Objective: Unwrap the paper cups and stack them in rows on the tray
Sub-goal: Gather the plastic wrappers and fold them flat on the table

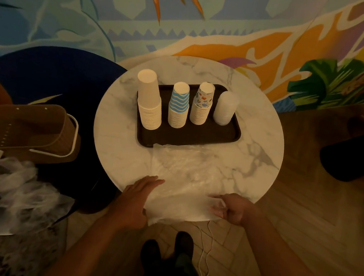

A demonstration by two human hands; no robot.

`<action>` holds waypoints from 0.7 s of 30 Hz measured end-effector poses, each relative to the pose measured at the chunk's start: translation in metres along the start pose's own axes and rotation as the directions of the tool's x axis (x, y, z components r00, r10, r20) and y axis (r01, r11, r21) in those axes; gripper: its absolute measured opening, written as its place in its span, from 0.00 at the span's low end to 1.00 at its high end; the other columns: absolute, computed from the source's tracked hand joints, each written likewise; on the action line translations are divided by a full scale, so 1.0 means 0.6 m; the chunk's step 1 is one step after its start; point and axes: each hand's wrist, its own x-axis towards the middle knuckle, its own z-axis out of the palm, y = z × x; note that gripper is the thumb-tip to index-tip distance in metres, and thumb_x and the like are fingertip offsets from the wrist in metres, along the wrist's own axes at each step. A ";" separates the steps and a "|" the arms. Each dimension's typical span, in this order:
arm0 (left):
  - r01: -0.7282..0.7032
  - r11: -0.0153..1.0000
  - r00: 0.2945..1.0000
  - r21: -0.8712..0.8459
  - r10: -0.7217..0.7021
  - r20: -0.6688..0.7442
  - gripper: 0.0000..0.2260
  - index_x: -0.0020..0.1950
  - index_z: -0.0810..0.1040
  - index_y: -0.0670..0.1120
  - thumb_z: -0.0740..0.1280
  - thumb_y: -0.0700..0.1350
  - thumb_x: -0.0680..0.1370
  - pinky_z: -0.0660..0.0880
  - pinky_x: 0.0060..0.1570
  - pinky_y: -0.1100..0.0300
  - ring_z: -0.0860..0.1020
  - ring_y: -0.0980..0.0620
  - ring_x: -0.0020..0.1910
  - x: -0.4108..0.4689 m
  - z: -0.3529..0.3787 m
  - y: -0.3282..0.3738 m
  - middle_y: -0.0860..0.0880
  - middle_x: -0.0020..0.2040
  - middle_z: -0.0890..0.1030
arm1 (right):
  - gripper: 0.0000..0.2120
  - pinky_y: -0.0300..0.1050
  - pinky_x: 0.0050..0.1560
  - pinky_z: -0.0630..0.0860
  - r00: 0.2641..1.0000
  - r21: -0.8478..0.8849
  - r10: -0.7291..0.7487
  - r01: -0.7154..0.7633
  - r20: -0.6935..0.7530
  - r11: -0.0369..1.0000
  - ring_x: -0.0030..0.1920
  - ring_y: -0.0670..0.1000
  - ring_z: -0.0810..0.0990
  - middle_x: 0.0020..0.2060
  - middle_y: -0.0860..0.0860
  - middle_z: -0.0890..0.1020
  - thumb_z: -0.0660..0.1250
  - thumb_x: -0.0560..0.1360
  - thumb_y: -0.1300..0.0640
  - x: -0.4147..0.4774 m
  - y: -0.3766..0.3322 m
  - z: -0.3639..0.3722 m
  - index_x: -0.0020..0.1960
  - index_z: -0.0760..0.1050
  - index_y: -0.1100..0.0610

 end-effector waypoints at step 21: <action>0.094 0.984 0.991 -0.151 -0.078 0.108 0.62 0.80 0.39 0.65 0.82 0.49 0.62 0.40 0.79 0.51 0.35 0.55 0.80 -0.006 -0.076 0.064 0.62 0.79 0.43 | 0.11 0.50 0.39 0.85 0.998 -0.223 -0.060 0.066 0.035 0.973 0.44 0.59 0.87 0.54 0.66 0.85 0.63 0.80 0.69 -0.042 -0.019 0.071 0.62 0.76 0.69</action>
